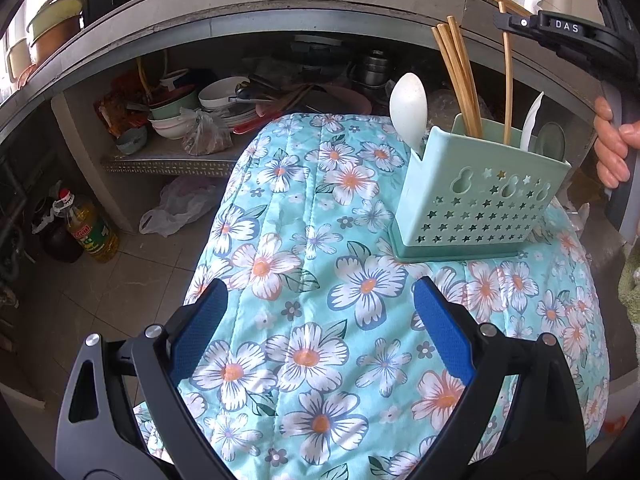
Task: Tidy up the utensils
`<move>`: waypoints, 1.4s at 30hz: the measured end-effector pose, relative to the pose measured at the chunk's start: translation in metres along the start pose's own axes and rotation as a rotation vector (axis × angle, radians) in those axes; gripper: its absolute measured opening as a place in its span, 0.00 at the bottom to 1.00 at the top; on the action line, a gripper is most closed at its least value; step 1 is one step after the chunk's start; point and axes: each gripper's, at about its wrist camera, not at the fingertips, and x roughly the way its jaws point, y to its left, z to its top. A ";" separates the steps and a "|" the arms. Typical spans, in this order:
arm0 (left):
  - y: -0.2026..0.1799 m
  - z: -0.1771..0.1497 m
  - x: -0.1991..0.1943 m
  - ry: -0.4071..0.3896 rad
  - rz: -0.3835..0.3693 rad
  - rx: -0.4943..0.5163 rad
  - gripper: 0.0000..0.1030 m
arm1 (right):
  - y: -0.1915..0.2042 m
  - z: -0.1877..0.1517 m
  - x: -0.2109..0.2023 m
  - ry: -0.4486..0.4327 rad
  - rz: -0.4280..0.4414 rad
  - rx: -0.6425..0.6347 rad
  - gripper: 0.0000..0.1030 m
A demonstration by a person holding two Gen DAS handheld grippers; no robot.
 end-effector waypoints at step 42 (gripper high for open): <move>0.007 -0.033 -0.086 -0.173 -0.057 -0.009 0.88 | 0.037 -0.111 -0.168 0.078 -0.042 0.240 0.79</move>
